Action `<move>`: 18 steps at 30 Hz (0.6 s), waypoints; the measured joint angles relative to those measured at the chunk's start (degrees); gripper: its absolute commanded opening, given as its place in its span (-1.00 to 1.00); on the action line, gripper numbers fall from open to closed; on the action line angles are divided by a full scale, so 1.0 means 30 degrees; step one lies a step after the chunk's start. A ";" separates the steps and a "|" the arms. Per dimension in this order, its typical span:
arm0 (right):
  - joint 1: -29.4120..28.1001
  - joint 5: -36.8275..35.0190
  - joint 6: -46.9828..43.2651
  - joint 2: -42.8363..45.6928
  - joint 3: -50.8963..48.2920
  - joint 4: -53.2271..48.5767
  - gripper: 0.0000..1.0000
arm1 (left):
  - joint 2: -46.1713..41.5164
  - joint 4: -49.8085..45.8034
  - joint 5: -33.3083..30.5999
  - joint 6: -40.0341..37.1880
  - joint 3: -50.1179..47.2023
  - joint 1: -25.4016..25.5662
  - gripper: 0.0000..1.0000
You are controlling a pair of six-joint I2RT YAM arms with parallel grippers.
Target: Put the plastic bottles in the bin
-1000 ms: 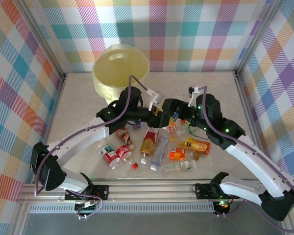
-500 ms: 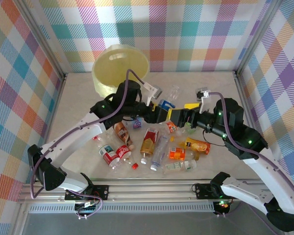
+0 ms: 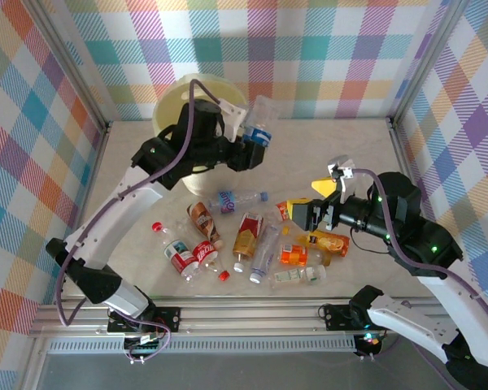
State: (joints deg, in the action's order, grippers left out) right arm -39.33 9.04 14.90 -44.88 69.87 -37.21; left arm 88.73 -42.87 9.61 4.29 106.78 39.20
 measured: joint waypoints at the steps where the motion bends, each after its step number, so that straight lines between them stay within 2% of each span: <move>1: 0.0000 -0.0022 -0.0080 0.0000 0.0000 -0.0080 0.99 | 0.0262 -0.0306 -0.0262 -0.0175 0.0401 -0.0328 0.11; 7: 0.0015 -0.0146 -0.0284 -0.0022 -0.0007 -0.0233 0.99 | 0.1792 -0.1603 -0.0954 -0.0933 0.2885 -0.2382 0.11; 18: 0.0015 -0.0357 -0.0437 0.0022 -0.0750 0.0073 0.99 | 0.4335 -0.2637 -0.0874 -0.1967 0.5508 -0.5909 0.11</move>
State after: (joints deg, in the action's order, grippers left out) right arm -39.29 7.97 13.58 -44.82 67.61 -36.99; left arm 101.73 -50.78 6.98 -1.61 123.31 21.47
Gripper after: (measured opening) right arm 0.996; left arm 0.556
